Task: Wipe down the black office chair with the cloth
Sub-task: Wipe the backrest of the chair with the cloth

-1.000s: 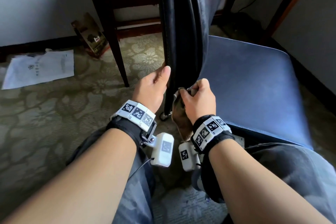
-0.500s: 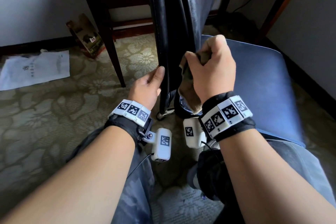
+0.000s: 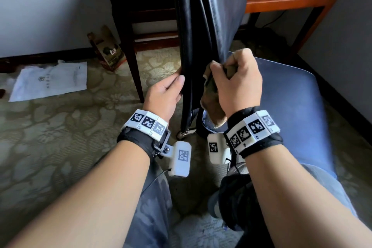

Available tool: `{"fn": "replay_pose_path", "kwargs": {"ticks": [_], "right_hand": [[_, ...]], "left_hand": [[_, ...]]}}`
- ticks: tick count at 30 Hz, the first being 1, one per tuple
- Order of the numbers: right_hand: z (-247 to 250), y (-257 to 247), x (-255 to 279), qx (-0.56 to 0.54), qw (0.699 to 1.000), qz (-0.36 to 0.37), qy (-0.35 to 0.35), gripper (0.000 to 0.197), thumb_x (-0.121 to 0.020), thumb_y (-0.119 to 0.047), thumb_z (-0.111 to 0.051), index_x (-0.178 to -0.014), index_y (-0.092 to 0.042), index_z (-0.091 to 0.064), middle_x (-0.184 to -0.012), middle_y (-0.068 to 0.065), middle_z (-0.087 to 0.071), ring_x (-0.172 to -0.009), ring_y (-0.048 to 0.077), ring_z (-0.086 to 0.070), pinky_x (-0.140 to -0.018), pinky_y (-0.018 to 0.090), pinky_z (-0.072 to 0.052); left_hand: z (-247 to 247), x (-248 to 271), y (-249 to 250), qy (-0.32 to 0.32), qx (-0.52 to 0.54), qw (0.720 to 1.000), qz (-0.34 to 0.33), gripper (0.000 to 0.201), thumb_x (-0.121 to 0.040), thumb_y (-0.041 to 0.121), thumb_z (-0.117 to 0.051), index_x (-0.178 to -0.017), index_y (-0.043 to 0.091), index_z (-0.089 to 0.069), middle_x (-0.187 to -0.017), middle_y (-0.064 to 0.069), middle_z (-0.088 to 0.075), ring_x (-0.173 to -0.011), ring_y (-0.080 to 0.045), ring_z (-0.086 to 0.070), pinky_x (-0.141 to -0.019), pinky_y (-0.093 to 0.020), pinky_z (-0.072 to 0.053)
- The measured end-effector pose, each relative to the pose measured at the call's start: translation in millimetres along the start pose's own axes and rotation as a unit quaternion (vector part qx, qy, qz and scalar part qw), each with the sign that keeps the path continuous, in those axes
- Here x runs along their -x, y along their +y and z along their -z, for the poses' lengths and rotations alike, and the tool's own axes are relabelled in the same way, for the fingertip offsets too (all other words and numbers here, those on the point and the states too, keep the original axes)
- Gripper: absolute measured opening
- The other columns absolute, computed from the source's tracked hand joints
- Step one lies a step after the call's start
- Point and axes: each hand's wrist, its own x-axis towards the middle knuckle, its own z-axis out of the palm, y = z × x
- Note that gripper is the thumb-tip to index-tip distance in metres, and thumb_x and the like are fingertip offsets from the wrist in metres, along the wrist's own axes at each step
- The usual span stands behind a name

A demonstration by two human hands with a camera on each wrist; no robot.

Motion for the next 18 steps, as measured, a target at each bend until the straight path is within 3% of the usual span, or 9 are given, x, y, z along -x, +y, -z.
{"fn": "replay_pose_path", "kwargs": {"ticks": [2,5,8,11,13,16,18], "right_hand": [[-7.1,15.2,14.5,0.001,0.999,-0.034,-0.013,0.034,-0.09,-0.035,-0.073,-0.083,-0.019,-0.044,-0.083,-0.004,-0.05,-0.072,0.011,-0.046,-0.066,0.026,-0.04],[-22.5,40.8,33.9,0.0,0.995,-0.094,-0.026,0.034,-0.089,-0.036,-0.074,-0.084,-0.021,-0.044,-0.084,-0.005,-0.052,-0.073,0.011,-0.049,-0.069,0.028,-0.042],[-35.5,60.9,44.4,0.012,0.987,-0.144,-0.068,0.032,-0.088,-0.035,-0.074,-0.085,-0.021,-0.046,-0.08,-0.005,-0.056,-0.072,0.011,-0.053,-0.062,0.025,-0.04],[-43.8,84.5,64.4,0.013,0.957,-0.27,-0.103,0.03,-0.087,-0.03,-0.074,-0.084,-0.021,-0.045,-0.079,-0.006,-0.058,-0.074,0.018,-0.057,-0.062,0.028,-0.037],[-46.2,90.2,72.8,-0.032,0.943,-0.323,-0.07,0.029,-0.086,-0.026,-0.073,-0.083,-0.023,-0.044,-0.077,-0.006,-0.056,-0.072,0.018,-0.055,-0.064,0.026,-0.038],[-48.7,74.5,73.1,-0.07,0.95,-0.298,-0.066,0.025,-0.083,-0.02,-0.07,-0.084,-0.023,-0.046,-0.076,-0.005,-0.056,-0.066,0.01,-0.051,-0.058,0.012,-0.039],[-50.7,61.9,75.2,-0.085,0.957,-0.265,-0.081,0.024,-0.082,-0.019,-0.072,-0.086,-0.023,-0.048,-0.076,-0.009,-0.061,-0.065,0.003,-0.053,-0.06,0.01,-0.04]], "left_hand": [[1.4,0.5,-3.6,0.002,0.002,1.0,-0.008,0.027,-0.1,0.037,-0.067,-0.124,0.03,-0.076,-0.119,0.011,-0.078,-0.119,-0.007,-0.07,-0.112,-0.038,-0.05],[5.9,-1.3,-12.5,-0.008,0.011,1.0,0.005,0.03,-0.107,0.028,-0.061,-0.133,0.018,-0.07,-0.116,0.009,-0.079,-0.118,-0.006,-0.07,-0.11,-0.033,-0.051],[9.3,-5.8,-23.8,-0.014,-0.02,1.0,0.006,0.028,-0.105,0.035,-0.063,-0.115,0.013,-0.078,-0.078,0.017,-0.072,-0.094,-0.006,-0.072,-0.109,-0.041,-0.054],[12.6,-11.8,-34.3,-0.006,-0.051,0.999,0.016,0.036,-0.086,0.063,-0.073,-0.095,0.03,-0.083,-0.079,0.005,-0.07,-0.101,-0.027,-0.075,-0.107,-0.055,-0.054],[13.5,-14.7,-40.1,-0.006,-0.041,0.999,0.029,0.045,-0.077,0.072,-0.077,-0.086,0.029,-0.082,-0.082,0.0,-0.072,-0.099,-0.025,-0.073,-0.108,-0.056,-0.053],[16.9,-18.3,-49.0,-0.001,-0.037,0.998,0.054,0.07,-0.063,0.082,-0.083,-0.089,0.017,-0.081,-0.1,-0.017,-0.079,-0.109,-0.031,-0.075,-0.109,-0.056,-0.052],[17.8,-18.8,-50.2,-0.01,-0.032,0.998,0.061,0.066,-0.061,0.082,-0.084,-0.091,0.023,-0.082,-0.103,-0.013,-0.08,-0.109,-0.028,-0.076,-0.108,-0.053,-0.054]]}}
